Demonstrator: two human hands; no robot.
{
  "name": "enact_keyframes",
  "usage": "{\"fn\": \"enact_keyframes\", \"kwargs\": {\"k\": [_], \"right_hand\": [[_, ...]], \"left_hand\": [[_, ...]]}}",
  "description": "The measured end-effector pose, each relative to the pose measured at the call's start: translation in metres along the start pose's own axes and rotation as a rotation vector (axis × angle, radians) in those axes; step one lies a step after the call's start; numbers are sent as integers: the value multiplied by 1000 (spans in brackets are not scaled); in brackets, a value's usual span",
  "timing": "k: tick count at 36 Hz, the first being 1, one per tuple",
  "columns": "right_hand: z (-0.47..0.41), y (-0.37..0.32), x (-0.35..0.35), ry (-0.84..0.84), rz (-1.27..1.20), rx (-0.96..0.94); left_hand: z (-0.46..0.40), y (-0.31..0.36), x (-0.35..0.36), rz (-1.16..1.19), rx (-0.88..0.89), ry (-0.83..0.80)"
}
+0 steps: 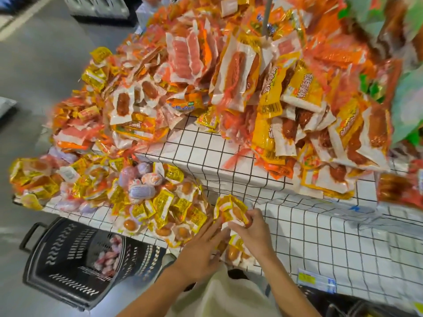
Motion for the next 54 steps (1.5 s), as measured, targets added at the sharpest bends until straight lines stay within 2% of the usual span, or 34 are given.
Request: {"fn": "enact_keyframes", "kwargs": {"k": [4, 10, 15, 19, 22, 26, 31, 34, 37, 40, 46, 50, 54], "right_hand": [[-2, 2, -8, 78, -79, 2], [19, -11, -24, 160, -352, -36], [55, -44, -31, 258, -435, -125], [82, -86, -30, 302, -392, -197], [94, -124, -26, 280, -267, -253], [93, -167, 12, 120, -361, -348], [76, -210, 81, -56, -496, -366], [65, -221, 110, -64, -536, -339], [57, -226, 128, -76, -459, -312], [50, -222, 137, -33, -375, -298], [45, -183, 115, -12, -429, -309], [37, -133, 100, 125, -470, -138], [32, -103, 109, 19, -455, 71]], "left_hand": [[3, -1, -6, 84, 19, -26], [17, 1, -21, 231, 57, 74], [42, 4, -46, 367, 117, 139], [67, 2, -80, 609, 126, 288], [85, -4, -109, 810, 170, 328], [103, -25, -136, 1013, 228, 285], [126, -66, -147, 1491, 67, 255], [137, -89, -153, 1658, 87, 264], [149, -105, -159, 1715, 105, 253], [154, -123, -160, 1660, 64, 295], [163, -161, -154, 1732, 12, 421], [173, -182, -149, 1790, -47, 412], [175, -193, -148, 1759, -57, 421]]}}
Point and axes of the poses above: each hand's wrist, its own z-axis away from the middle knuckle, its own x-axis out of the palm, y = z × x, the point moved 2 cm from there along -z, towards the middle knuckle, and after that the axes turned 13 degrees about -y, right-handed, at the moved point
